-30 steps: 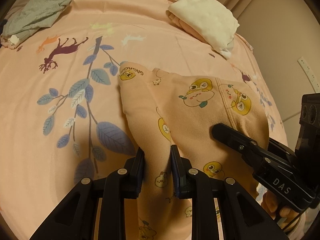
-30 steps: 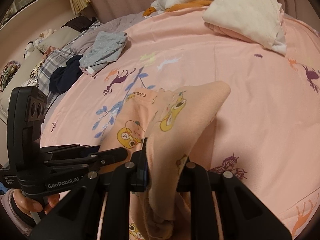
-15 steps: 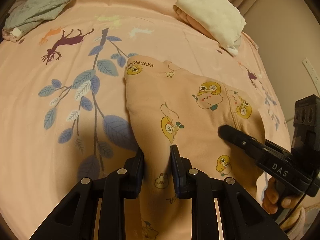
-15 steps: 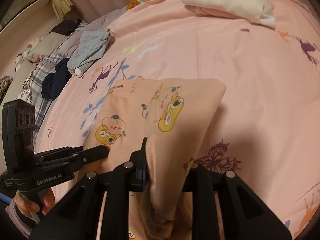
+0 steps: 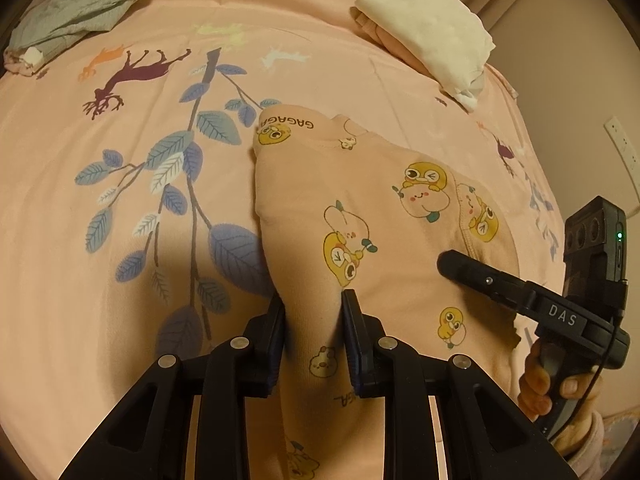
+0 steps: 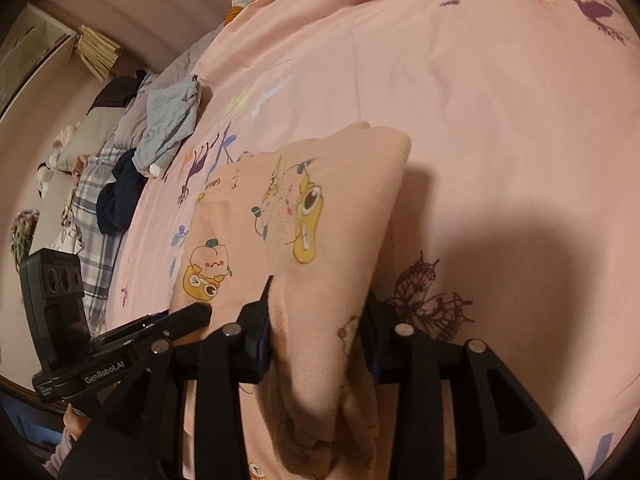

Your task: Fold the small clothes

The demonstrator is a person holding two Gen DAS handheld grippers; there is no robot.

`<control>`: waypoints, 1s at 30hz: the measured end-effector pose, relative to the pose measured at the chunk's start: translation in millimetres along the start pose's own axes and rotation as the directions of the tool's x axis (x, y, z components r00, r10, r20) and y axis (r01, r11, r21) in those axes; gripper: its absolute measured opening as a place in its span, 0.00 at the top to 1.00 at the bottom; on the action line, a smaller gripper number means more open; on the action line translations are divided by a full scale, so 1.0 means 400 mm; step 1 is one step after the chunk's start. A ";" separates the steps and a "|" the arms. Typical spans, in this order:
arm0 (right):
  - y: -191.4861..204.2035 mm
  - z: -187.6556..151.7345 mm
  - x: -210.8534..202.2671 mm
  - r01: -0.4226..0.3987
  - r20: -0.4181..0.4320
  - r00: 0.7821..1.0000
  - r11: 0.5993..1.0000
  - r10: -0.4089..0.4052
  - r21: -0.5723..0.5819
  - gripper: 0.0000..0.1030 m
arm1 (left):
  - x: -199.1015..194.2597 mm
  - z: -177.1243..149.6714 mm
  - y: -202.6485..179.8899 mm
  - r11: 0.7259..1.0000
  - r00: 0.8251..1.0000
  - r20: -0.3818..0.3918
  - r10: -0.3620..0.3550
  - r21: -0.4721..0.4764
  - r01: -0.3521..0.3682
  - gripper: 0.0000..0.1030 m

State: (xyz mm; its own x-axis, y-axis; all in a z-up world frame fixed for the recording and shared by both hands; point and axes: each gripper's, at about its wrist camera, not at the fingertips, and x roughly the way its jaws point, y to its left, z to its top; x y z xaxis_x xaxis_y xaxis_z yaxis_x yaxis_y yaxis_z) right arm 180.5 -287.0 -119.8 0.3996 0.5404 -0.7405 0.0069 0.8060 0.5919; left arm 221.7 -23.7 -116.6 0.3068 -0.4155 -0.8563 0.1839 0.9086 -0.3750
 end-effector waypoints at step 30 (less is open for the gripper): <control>-0.085 0.000 -0.074 -0.028 0.043 0.999 0.994 0.024 0.104 0.55 | -0.044 -0.035 0.045 0.999 1.000 0.019 0.020 -0.030 -0.019 0.57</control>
State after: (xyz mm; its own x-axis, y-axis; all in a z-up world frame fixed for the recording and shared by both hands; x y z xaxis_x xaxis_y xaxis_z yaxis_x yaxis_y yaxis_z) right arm 168.5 -330.5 -118.0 0.4391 0.5482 -0.7118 0.0908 0.7612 0.6422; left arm 206.6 0.7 -113.2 0.3281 -0.3983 -0.8566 0.1495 0.9172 -0.3692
